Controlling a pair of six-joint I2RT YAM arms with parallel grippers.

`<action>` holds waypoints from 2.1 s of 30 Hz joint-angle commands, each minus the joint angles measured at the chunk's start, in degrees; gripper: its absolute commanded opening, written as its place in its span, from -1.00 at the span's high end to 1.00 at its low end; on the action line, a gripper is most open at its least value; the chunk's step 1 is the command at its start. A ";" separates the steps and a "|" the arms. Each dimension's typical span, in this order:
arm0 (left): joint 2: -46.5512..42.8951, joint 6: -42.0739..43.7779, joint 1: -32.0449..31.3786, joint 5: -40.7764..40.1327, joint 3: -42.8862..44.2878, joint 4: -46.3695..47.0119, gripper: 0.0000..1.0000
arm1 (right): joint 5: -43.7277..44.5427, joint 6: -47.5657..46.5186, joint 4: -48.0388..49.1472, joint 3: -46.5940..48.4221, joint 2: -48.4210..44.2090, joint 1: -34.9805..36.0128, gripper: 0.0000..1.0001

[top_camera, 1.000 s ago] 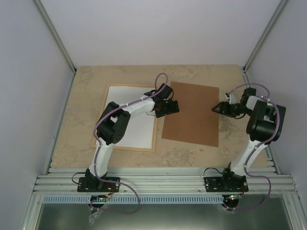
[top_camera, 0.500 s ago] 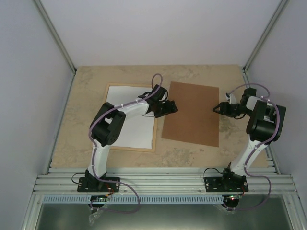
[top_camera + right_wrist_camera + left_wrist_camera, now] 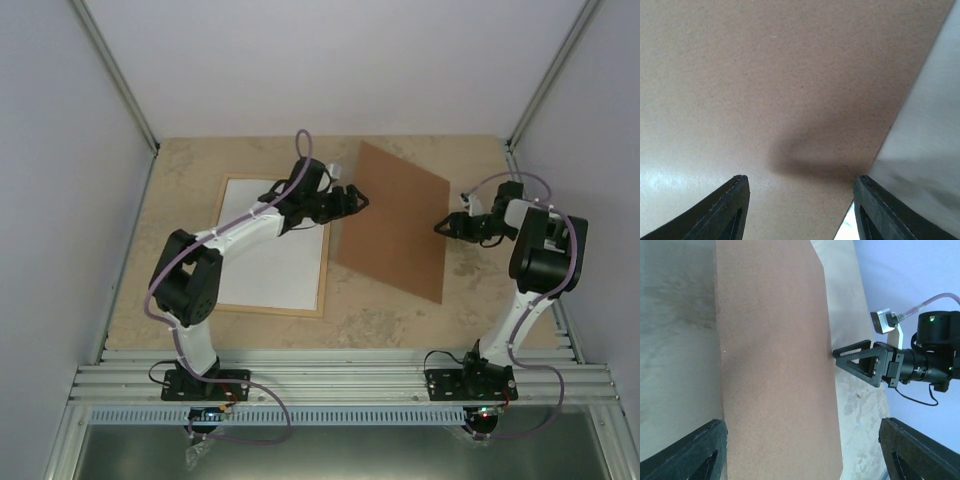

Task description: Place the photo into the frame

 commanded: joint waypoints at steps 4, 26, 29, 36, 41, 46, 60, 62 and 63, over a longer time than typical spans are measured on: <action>-6.64 7.27 3.56 6.48 -7.90 -3.22 -0.78 | -6.25 0.63 -9.86 -1.83 8.36 12.89 -0.17; 0.97 15.08 13.58 0.03 -8.99 -11.85 -0.93 | 1.44 1.37 -9.06 -1.43 9.95 10.58 -0.16; 3.04 14.69 13.58 1.16 -7.40 -12.22 -0.92 | 1.18 1.38 -8.89 -1.50 10.36 10.59 -0.16; 3.15 13.10 13.58 9.87 -7.60 -8.47 -0.74 | 0.82 1.33 -8.94 -1.09 11.03 10.62 -0.16; 1.54 8.52 13.28 20.79 -9.05 0.06 -0.36 | 0.70 1.32 -9.17 -0.77 11.27 10.59 -0.16; -1.19 4.77 11.12 24.99 -7.63 5.80 -0.17 | -1.30 1.58 -9.65 0.53 11.94 10.63 -0.14; -2.27 1.10 9.98 21.15 -7.04 6.36 0.58 | -6.37 0.79 -9.78 2.11 10.61 10.05 -0.11; -2.51 1.57 10.73 22.76 -7.01 7.14 0.83 | -8.41 0.27 -9.15 1.75 9.04 8.78 -0.16; -2.67 2.22 11.19 23.79 -6.46 8.41 0.99 | -9.95 0.04 -8.70 1.60 7.52 7.74 -0.22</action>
